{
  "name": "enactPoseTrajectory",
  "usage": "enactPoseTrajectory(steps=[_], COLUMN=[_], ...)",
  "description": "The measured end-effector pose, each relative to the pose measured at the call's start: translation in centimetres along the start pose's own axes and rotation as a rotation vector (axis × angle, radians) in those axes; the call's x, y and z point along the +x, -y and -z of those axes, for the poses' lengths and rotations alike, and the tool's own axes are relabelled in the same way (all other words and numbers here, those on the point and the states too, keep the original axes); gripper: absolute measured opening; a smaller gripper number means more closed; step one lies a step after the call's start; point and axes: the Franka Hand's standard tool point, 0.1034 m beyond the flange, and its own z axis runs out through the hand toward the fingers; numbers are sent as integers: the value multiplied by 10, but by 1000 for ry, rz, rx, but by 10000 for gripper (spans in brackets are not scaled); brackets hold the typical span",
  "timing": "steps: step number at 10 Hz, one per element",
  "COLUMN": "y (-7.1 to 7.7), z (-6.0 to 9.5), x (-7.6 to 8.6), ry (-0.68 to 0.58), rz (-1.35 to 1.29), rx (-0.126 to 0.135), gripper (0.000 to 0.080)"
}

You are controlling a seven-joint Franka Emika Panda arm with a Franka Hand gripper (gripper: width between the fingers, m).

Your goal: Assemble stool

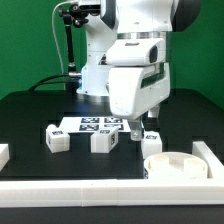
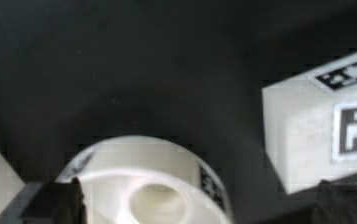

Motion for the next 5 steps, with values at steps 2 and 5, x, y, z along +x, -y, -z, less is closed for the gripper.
enactPoseTrajectory(steps=[2,5], y=[4,6], z=[-1,-3], x=[2,6], ry=[-4,-15], rz=[-369,-574], rx=[13,25], gripper=[649,649])
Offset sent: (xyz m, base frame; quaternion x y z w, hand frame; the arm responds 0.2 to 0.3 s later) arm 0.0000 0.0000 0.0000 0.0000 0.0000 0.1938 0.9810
